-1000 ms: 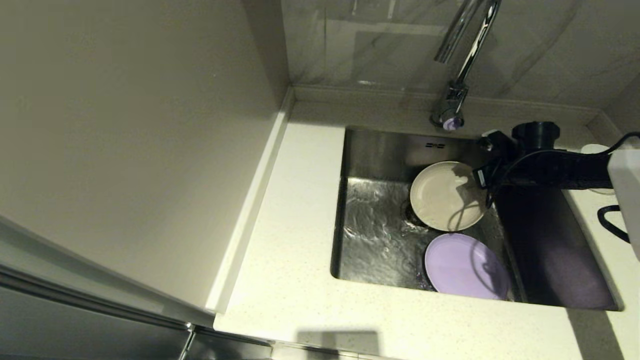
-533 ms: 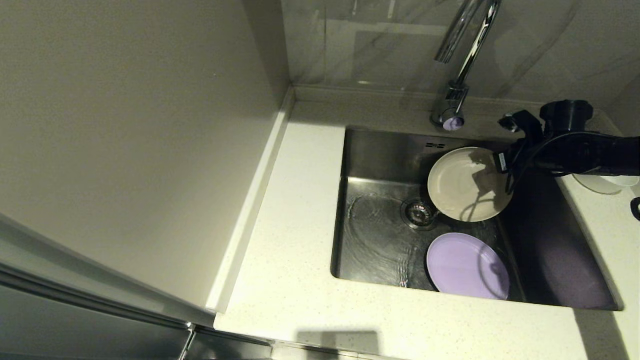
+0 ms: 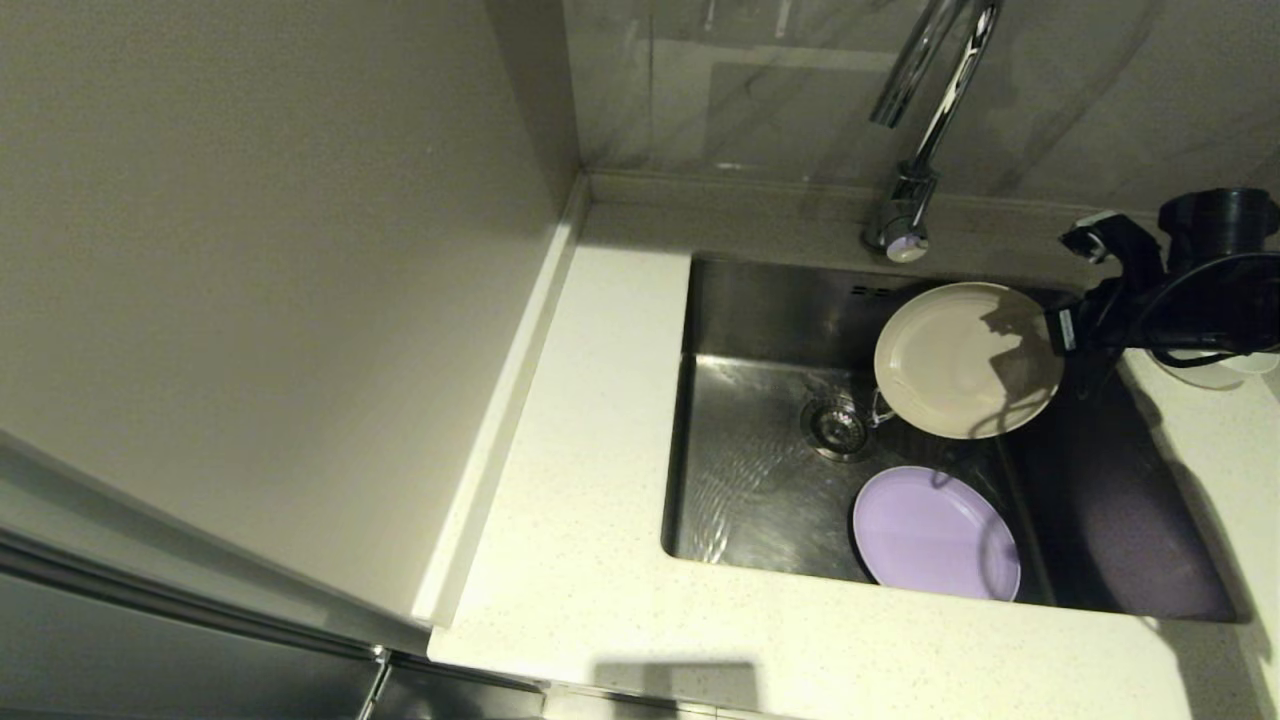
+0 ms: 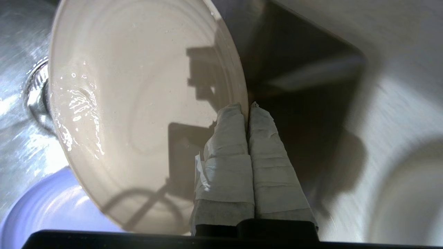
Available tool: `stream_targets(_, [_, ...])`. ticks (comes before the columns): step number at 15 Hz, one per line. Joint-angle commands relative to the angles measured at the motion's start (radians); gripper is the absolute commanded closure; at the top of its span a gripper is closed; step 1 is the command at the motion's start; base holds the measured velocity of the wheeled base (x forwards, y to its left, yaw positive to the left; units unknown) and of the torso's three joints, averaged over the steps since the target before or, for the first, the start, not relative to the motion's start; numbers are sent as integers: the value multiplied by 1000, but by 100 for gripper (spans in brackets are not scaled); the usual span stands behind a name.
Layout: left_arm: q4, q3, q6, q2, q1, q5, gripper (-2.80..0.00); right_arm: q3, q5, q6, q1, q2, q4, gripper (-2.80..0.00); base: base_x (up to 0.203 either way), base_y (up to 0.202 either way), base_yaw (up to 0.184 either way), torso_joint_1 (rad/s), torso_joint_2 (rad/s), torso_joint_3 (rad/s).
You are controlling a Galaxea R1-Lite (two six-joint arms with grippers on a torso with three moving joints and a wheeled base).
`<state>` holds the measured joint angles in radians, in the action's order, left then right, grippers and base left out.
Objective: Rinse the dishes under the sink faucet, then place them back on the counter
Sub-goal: Put a plate back to the table from the sink
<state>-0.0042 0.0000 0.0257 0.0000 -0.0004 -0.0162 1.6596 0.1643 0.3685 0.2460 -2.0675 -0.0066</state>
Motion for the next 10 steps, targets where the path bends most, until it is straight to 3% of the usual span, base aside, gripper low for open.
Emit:
stream_targets(1, [0, 0, -1, -3, 0, -1, 0, -68, 6, 2, 12, 113, 2, 0, 0, 0, 0, 0, 0, 0])
stream_targets(6, [0, 0, 0, -3, 0, -1, 0, -81, 20, -3, 52, 196, 0, 0, 0, 0, 0, 0, 0, 0])
stream_targets(10, [0, 0, -1, -4, 0, -1, 0, -123, 21, -5, 101, 207, -201, 0, 0, 0, 0, 0, 0, 0])
